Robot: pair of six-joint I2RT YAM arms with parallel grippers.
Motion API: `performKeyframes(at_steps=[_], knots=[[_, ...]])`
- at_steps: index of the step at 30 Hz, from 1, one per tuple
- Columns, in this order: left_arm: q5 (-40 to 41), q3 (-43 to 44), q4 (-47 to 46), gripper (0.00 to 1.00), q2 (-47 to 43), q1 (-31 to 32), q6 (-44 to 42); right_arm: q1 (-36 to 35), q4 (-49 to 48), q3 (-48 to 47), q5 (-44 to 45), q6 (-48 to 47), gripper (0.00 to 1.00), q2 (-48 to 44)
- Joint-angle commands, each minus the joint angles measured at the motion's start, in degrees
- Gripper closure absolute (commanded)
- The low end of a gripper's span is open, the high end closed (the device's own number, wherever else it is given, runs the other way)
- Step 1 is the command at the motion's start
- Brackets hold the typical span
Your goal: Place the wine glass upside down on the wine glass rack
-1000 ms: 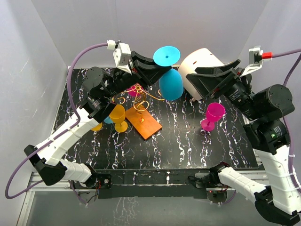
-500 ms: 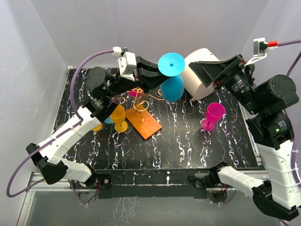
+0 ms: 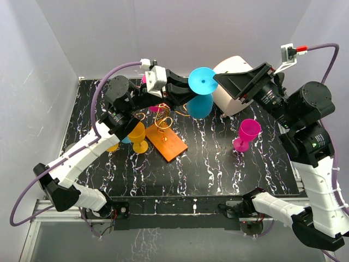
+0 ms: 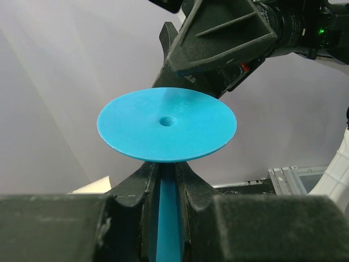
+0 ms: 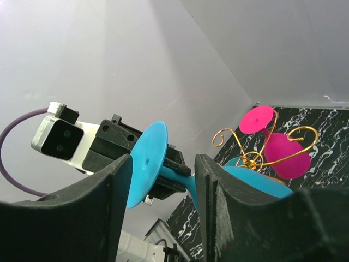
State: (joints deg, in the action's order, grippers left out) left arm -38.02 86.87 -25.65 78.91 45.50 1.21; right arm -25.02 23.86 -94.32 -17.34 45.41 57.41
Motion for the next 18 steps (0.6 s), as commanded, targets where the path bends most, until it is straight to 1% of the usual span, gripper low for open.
performKeyframes(at_steps=[1,5,10,16,18], knots=[[-2.7,1.5,-1.8,1.00,0.6,-0.1,-2.7,-0.1,-1.2,1.0,-1.5,2.3,0.55,0.0],[-3.2,1.5,-2.0,1.00,0.8,-0.1,-3.0,-0.1,-1.7,1.8,-3.4,4.1,0.63,0.4],[-3.2,1.3,-2.2,1.00,0.9,-0.1,-3.3,0.0,-1.6,2.3,-4.4,6.5,0.77,0.1],[-2.1,0.1,-3.0,1.00,0.5,-0.2,-3.1,0.0,-1.4,2.9,-4.8,8.8,1.00,-0.1],[-1.6,-0.4,-3.4,0.96,0.1,-0.1,-2.8,0.0,-1.4,3.1,-4.0,9.0,1.00,-0.3]])
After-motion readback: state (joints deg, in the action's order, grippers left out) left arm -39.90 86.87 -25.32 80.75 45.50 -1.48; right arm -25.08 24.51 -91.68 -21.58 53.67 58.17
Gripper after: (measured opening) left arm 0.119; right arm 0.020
